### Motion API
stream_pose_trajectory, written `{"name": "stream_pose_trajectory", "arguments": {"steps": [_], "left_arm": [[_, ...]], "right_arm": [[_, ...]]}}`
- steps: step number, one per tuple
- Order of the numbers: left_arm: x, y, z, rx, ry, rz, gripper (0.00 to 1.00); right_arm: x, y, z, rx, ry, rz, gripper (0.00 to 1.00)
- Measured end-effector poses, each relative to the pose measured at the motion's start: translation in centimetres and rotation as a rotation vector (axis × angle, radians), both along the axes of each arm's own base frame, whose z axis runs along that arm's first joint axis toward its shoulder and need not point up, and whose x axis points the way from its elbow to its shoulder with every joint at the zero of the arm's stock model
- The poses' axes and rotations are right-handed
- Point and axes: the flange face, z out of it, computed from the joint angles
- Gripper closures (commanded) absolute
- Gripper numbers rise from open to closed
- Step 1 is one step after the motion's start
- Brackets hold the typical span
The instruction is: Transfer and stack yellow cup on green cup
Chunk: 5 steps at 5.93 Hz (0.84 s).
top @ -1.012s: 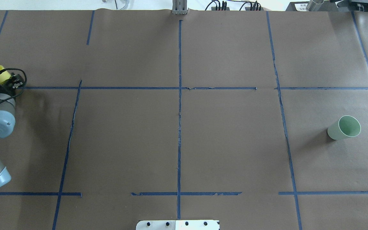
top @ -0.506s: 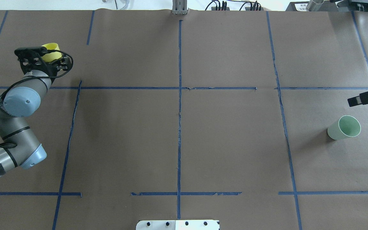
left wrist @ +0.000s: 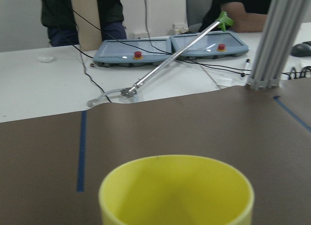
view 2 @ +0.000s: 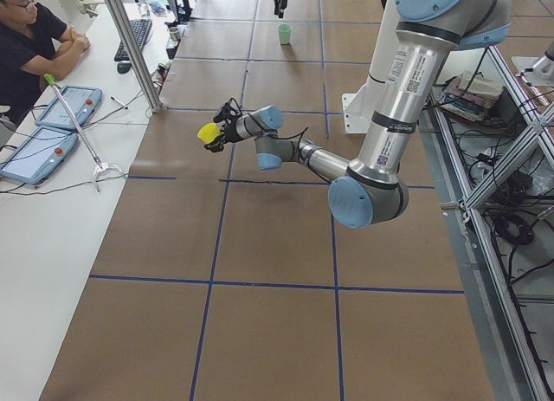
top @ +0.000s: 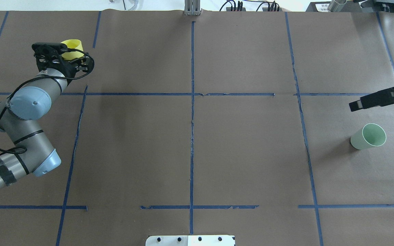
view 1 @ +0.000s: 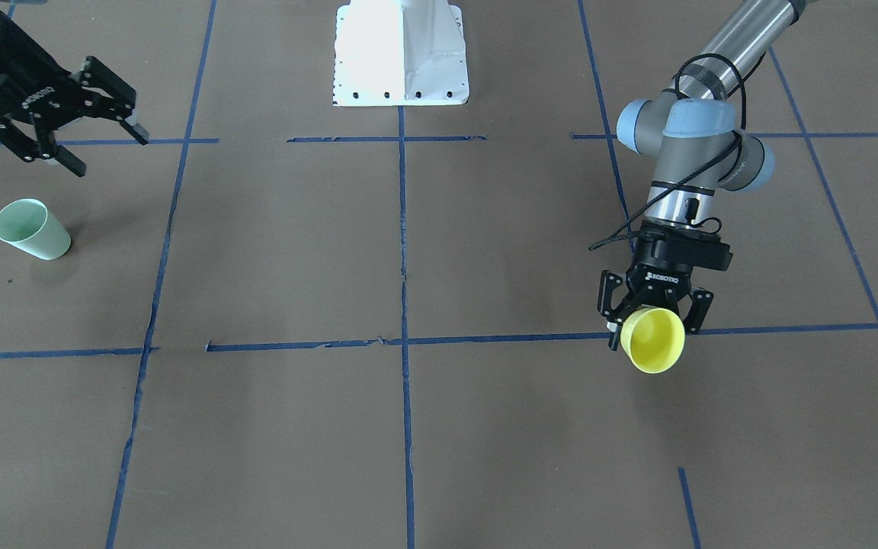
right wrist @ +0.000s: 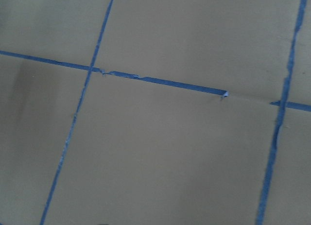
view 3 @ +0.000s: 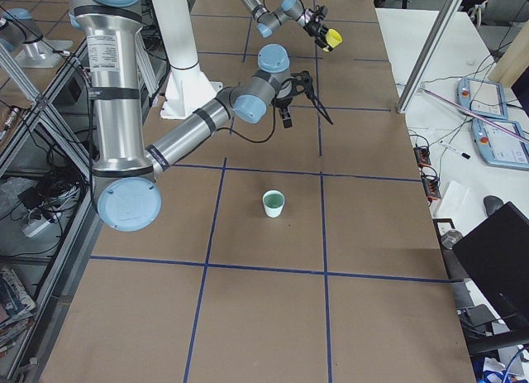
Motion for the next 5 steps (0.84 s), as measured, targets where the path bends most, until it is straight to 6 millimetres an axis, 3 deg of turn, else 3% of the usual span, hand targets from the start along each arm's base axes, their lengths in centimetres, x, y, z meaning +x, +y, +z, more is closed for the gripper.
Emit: {"name": "stream_pose_trajectory", "arguments": {"steps": [2,4,5], "left_arm": [[0.6,3.1,-5.1,0.111,0.048,0.197,0.99],[4.1,7.4,-9.6,0.288,0.032,0.349,0.99],[6.2,10.0,-11.2,0.35,0.059,0.402,1.0]], "right_arm": [[-6.4,-0.6,-5.3,-0.075,-0.039,0.009,0.0],[-12.7,-1.7,-10.0,-0.133,-0.011,0.011,0.0],[-14.4,-2.0,-11.7,-0.157,-0.018,0.016,0.0]]}}
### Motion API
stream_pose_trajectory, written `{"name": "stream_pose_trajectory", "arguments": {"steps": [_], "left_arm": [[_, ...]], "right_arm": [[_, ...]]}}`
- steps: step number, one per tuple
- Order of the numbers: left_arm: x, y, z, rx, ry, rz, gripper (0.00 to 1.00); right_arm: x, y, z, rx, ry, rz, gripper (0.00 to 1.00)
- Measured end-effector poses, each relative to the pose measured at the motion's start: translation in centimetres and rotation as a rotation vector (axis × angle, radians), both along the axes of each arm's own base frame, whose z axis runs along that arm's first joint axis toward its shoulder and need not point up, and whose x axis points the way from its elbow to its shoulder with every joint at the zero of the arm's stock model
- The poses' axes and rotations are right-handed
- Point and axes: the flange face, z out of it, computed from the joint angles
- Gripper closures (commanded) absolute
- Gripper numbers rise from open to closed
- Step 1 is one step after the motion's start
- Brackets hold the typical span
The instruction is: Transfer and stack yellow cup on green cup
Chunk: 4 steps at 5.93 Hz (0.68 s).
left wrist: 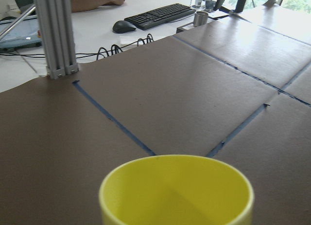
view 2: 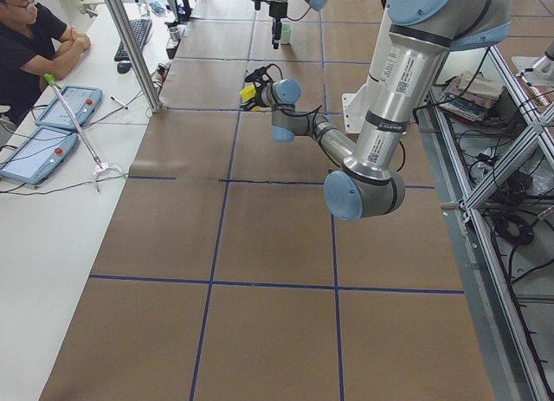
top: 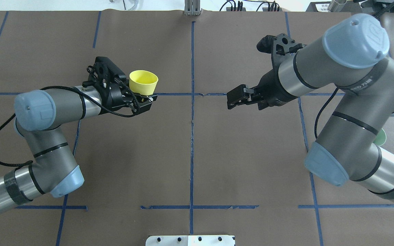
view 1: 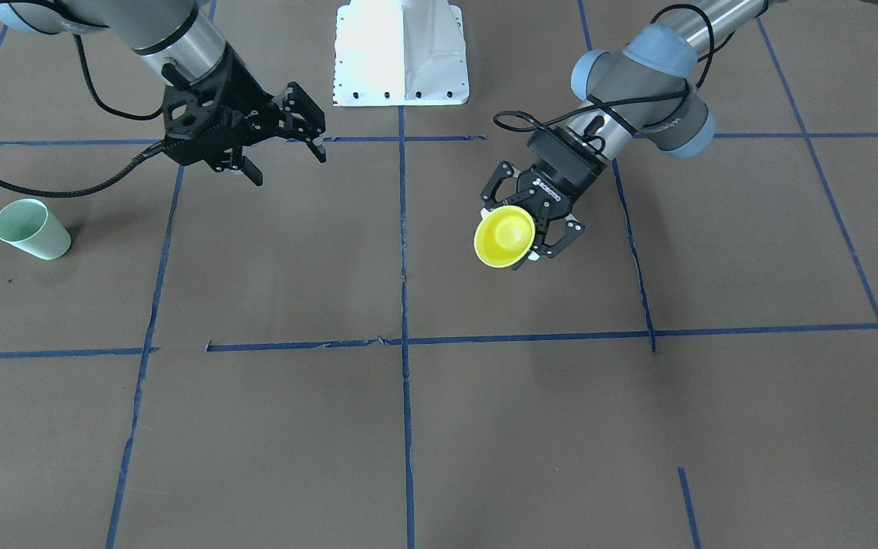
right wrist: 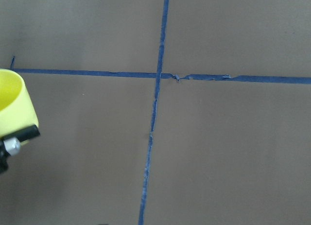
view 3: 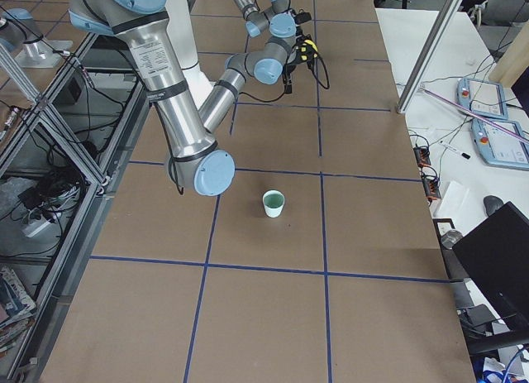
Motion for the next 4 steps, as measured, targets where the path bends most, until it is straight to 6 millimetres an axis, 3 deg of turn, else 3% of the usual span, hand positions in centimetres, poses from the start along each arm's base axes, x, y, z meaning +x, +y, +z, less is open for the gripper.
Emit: {"name": "stream_pose_trajectory", "arguments": {"steps": [2,4], "left_arm": [[1.4,2.5,-1.2,0.048,0.039,0.046,1.0],[1.4,3.6,-2.3,0.103,0.058,0.057,1.0]], "right_arm": [[-2.3,-0.3,-4.2,-0.092,-0.05,0.031,0.0],[-4.2,0.6,-6.4,-0.157,-0.08,-0.004,0.0]]}}
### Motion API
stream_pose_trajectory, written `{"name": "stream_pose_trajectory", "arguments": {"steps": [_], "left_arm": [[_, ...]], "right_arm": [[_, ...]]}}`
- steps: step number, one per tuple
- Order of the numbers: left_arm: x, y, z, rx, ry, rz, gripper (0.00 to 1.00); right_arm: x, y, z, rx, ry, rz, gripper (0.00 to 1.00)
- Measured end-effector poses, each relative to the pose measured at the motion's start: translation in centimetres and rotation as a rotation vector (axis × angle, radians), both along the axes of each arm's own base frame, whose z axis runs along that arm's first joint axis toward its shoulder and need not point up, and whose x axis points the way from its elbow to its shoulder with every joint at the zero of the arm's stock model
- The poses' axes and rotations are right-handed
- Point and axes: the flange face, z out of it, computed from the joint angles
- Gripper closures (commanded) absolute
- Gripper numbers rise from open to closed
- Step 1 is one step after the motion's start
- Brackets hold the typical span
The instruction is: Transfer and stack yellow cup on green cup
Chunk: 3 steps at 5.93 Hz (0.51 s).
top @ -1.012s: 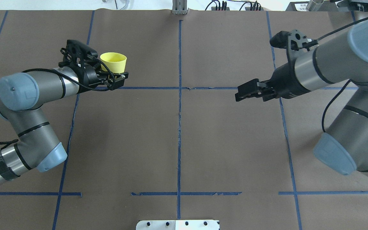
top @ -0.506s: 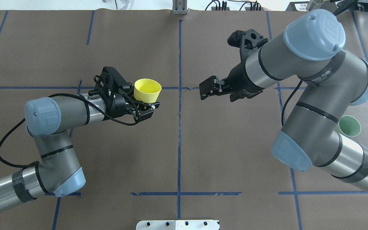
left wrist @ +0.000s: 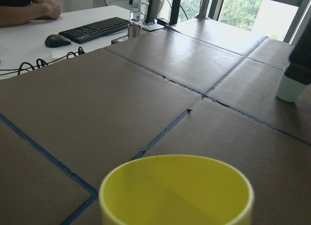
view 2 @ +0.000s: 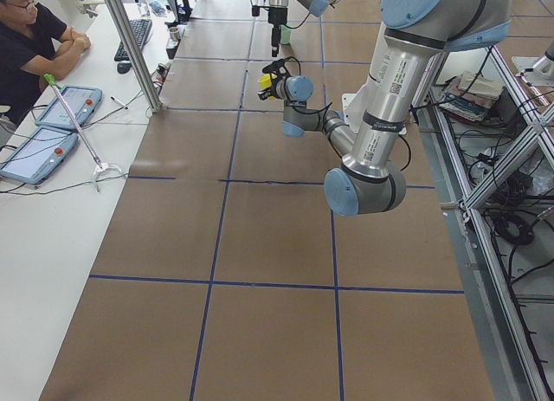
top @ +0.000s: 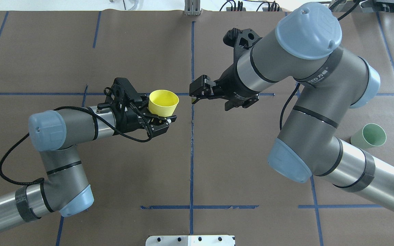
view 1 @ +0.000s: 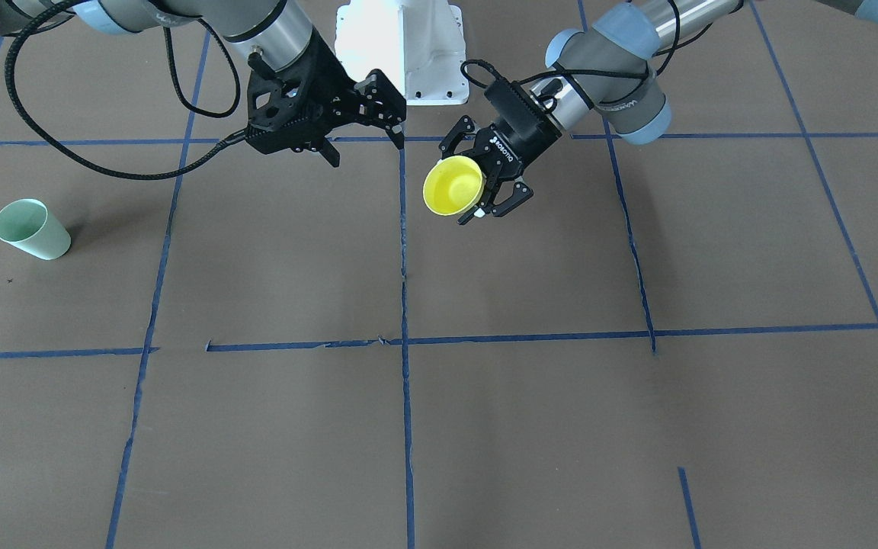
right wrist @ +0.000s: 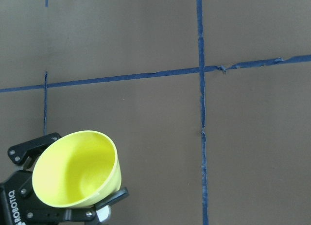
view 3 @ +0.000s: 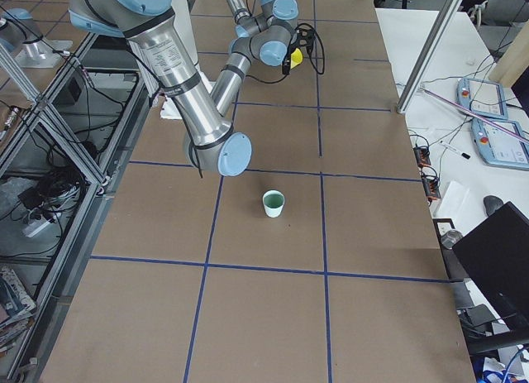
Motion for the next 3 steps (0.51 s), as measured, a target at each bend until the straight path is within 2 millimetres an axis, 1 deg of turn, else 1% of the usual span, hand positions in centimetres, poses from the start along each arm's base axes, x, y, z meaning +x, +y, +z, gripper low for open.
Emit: {"name": "stream_pose_trajectory", "arguments": {"steps": [3], "left_arm": [[0.9,2.3,-1.2,0.06,0.006,0.01,1.0]], "right_arm": [[-1.1,1.3,-0.1,-0.054,-0.023,-0.119,0.0]]}}
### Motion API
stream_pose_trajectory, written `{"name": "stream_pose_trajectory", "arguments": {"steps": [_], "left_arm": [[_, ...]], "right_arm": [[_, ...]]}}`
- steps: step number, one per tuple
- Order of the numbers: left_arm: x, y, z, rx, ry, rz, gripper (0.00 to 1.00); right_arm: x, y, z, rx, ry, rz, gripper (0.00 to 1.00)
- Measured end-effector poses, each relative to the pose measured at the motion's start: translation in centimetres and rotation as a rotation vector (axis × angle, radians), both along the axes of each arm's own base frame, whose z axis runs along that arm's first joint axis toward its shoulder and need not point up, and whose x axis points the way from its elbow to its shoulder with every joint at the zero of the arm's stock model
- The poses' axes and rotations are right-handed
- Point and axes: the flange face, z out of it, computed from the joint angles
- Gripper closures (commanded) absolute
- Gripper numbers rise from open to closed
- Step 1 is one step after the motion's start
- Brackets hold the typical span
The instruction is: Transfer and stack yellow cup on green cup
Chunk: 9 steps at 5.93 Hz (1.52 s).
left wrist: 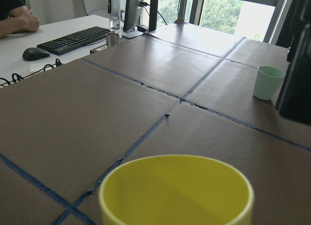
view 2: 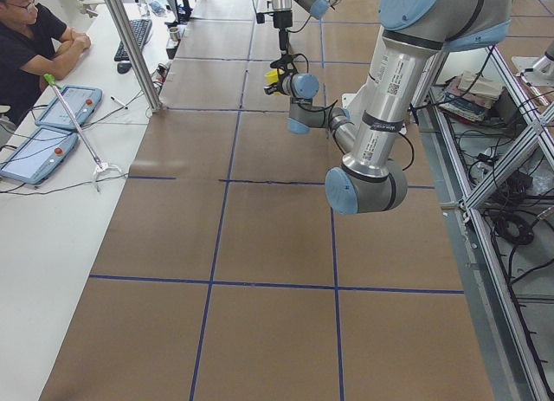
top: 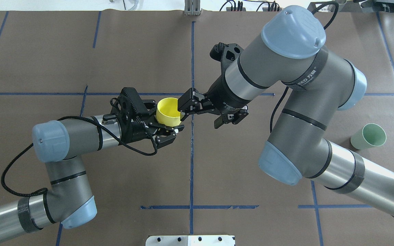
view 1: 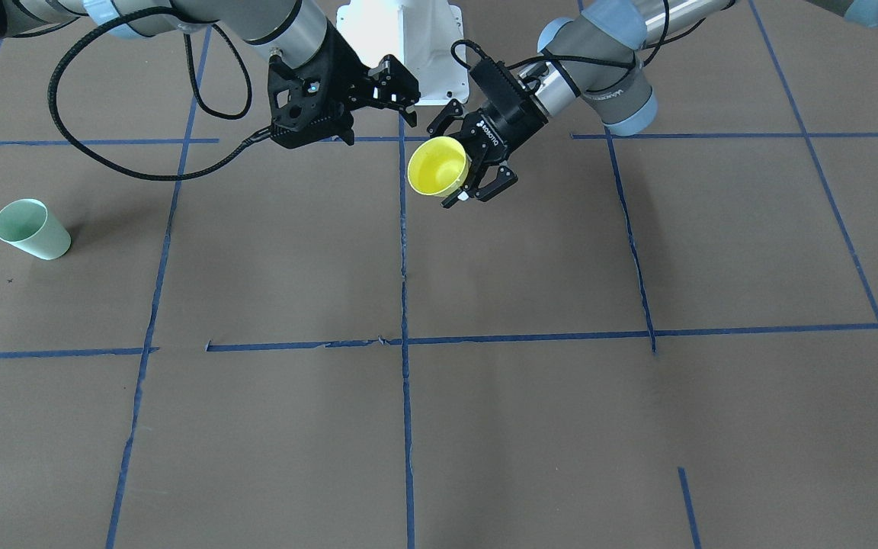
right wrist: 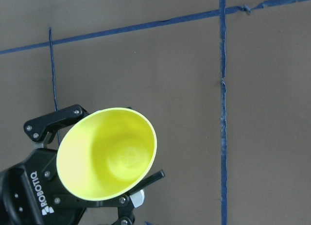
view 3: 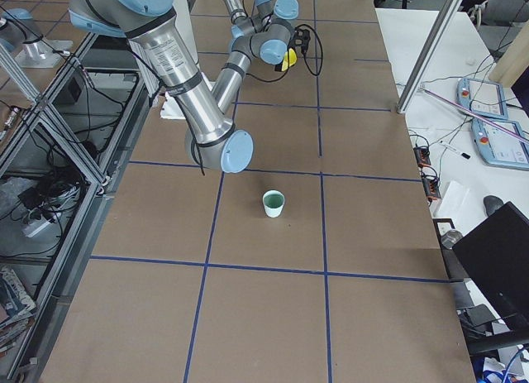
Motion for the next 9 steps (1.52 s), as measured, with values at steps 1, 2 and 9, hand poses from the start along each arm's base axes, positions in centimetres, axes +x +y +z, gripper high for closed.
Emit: {"name": "stream_pose_trajectory", "arguments": {"steps": [1,2,9], "left_arm": [[0.3,0.9,-0.3,0.005,0.006,0.012,1.0],[0.6,1.7,-0.5,0.01,0.014,0.024,1.0],[1.0,5.1,-1.5,-0.004,0.067,0.002,0.8]], "right_arm": [[-0.3,0.0,0.1,-0.003,0.002,-0.009,0.0],[-0.5,-0.1,0.3,-0.006,0.007,-0.01,0.0],[-2.2,1.1,0.8,-0.016,0.015,-0.037,0.0]]}}
